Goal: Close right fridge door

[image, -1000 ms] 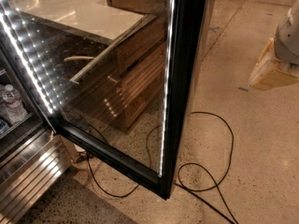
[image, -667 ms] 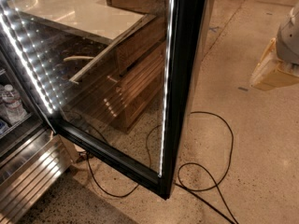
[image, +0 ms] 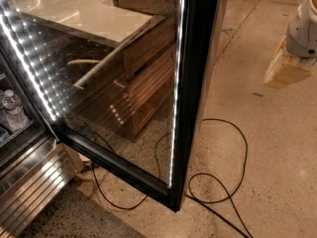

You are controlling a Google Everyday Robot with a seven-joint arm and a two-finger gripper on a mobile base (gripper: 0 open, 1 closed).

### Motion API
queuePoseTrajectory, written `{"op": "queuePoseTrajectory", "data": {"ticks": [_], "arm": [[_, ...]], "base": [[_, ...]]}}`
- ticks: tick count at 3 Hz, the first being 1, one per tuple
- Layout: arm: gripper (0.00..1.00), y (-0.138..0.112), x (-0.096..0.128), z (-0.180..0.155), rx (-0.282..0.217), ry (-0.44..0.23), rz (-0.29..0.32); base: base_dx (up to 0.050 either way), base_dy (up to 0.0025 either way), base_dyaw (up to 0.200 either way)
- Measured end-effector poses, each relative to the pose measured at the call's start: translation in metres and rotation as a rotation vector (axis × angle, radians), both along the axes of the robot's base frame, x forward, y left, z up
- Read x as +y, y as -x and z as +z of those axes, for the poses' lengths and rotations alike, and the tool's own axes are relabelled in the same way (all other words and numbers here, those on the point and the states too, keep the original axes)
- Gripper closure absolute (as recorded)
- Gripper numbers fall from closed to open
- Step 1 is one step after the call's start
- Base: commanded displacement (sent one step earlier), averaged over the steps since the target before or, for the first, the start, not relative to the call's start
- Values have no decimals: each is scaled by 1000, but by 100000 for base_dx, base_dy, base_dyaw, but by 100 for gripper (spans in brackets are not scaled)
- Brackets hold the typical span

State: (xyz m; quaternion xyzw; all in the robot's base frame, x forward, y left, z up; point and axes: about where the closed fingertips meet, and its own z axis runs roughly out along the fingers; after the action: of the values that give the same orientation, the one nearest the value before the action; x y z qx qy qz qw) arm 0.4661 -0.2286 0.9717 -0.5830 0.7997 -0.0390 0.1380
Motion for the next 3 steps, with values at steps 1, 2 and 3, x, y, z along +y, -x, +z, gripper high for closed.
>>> {"op": "queuePoseTrajectory", "data": {"ticks": [1, 2, 3], "arm": [[100, -37, -8, -4, 48, 38, -36], [100, -70, -7, 2, 49, 54, -48], [100, -99, 18, -7, 59, 69, -12]], "base": [[0, 0, 0], [0, 0, 0], [0, 0, 0]]}}
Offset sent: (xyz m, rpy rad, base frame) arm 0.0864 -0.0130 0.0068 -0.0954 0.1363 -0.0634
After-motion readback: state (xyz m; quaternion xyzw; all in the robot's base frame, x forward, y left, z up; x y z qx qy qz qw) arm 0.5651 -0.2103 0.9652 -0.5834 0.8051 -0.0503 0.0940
